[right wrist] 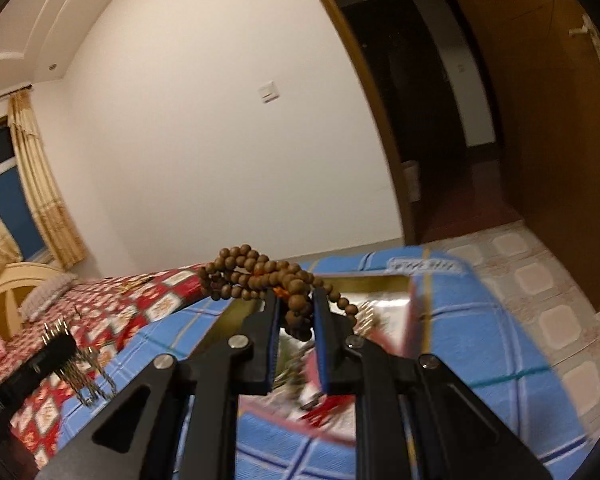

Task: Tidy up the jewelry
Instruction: 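Lower the wooden mala into the tin with the right tool while the left tool drops the gold beads in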

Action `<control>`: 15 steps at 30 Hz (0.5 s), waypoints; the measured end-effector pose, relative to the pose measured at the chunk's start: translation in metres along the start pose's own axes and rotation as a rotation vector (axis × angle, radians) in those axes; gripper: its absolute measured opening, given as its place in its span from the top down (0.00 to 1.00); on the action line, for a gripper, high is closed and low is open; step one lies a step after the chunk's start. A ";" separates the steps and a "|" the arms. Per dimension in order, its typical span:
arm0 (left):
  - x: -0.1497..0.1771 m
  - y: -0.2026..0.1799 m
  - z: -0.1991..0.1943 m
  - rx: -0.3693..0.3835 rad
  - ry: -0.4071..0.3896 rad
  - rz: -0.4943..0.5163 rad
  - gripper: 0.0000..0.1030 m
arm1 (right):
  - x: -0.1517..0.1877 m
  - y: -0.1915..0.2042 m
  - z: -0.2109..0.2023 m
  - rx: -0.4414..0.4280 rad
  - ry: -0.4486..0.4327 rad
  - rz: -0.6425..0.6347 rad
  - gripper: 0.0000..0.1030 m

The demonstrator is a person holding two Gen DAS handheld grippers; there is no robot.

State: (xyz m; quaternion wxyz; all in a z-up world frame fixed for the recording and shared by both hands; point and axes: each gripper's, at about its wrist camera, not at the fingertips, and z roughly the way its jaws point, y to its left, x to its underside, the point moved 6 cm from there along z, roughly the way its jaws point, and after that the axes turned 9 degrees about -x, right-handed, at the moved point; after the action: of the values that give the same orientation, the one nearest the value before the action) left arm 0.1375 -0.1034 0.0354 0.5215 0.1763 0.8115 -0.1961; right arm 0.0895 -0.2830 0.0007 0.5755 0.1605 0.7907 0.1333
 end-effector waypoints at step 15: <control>-0.006 -0.059 0.143 0.032 0.172 0.052 0.84 | -0.005 -0.048 0.050 0.097 0.134 0.019 0.82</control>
State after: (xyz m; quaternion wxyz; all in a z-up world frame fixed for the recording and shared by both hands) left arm 0.2220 -0.2260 -0.0054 0.4519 0.2217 0.8453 -0.1794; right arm 0.1343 -0.3274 -0.0286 0.5115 0.1864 0.8315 0.1107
